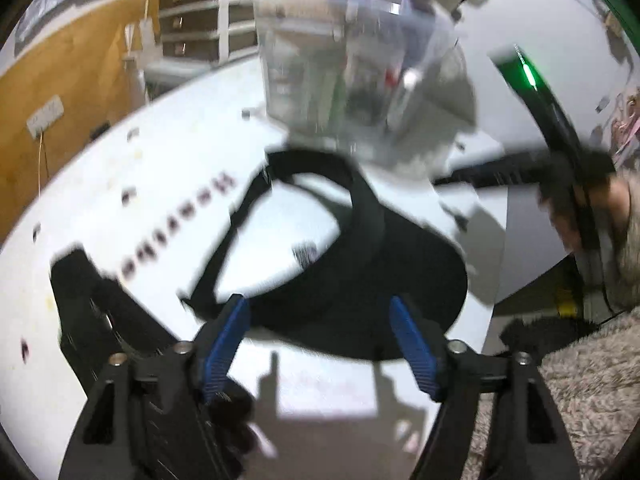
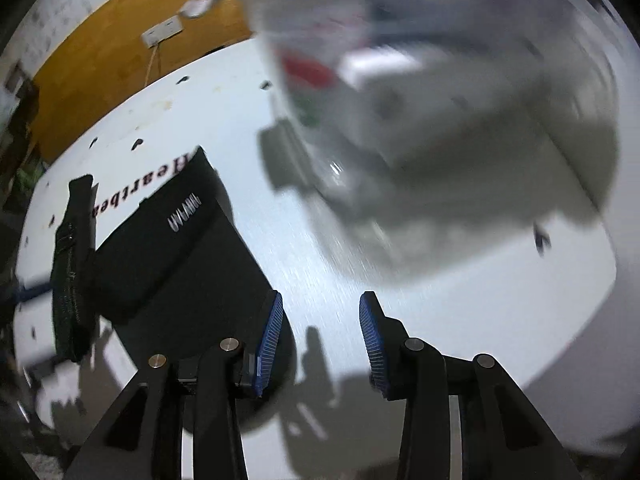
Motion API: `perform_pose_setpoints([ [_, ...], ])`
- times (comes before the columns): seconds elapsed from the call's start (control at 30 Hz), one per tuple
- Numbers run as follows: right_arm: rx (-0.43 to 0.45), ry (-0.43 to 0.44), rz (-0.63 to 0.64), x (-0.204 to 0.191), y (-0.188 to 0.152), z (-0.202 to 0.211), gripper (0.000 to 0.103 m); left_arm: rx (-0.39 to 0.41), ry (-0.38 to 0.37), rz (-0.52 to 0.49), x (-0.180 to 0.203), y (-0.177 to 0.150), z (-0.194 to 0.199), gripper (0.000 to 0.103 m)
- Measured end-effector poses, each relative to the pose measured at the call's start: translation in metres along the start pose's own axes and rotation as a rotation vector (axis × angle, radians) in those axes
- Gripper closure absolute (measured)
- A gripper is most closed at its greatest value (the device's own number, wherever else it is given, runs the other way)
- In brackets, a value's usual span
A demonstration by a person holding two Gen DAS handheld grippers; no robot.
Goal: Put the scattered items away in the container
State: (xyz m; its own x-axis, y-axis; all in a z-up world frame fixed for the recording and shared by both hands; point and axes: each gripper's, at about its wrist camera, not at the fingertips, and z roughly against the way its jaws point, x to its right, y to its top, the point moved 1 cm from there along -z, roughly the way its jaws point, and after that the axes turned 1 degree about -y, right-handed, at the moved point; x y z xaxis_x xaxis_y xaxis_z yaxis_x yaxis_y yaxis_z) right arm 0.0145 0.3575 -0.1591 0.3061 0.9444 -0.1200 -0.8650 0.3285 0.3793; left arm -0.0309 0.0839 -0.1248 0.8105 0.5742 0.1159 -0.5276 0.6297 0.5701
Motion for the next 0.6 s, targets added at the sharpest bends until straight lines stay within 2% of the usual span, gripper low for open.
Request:
perform_pose_setpoints([
  [0.23, -0.039, 0.131, -0.234, 0.028, -0.049, -0.004, 0.063, -0.093, -0.115, -0.066, 0.0, 0.045, -0.059, 0.029],
  [0.3, -0.045, 0.178, -0.287, 0.028, -0.057, -0.01, 0.063, -0.14, -0.143, -0.076, 0.004, 0.056, -0.081, 0.033],
  [0.33, -0.045, 0.21, -0.312, 0.029, -0.061, -0.012, 0.063, -0.161, -0.153, -0.08, 0.006, 0.057, -0.087, 0.038],
  [0.37, -0.045, 0.242, -0.336, 0.03, -0.065, -0.014, 0.063, -0.18, -0.163, -0.084, 0.009, 0.059, -0.091, 0.053],
  [0.4, -0.046, 0.275, -0.361, 0.03, -0.068, -0.016, 0.063, -0.199, -0.172, -0.088, 0.011, 0.06, -0.095, 0.063],
  [0.47, -0.045, 0.33, -0.405, 0.032, -0.074, -0.02, 0.063, -0.231, -0.204, -0.059, 0.014, 0.062, -0.099, 0.071],
  [0.53, -0.04, 0.365, -0.439, 0.035, -0.079, -0.022, 0.048, -0.259, -0.241, -0.02, 0.016, 0.065, -0.104, 0.075],
  [0.57, -0.032, 0.375, -0.46, 0.036, -0.081, -0.022, 0.028, -0.27, -0.262, 0.004, 0.016, 0.067, -0.107, 0.078],
  [0.6, -0.026, 0.391, -0.477, 0.036, -0.082, -0.023, 0.023, -0.284, -0.289, 0.049, 0.016, 0.068, -0.109, 0.081],
])
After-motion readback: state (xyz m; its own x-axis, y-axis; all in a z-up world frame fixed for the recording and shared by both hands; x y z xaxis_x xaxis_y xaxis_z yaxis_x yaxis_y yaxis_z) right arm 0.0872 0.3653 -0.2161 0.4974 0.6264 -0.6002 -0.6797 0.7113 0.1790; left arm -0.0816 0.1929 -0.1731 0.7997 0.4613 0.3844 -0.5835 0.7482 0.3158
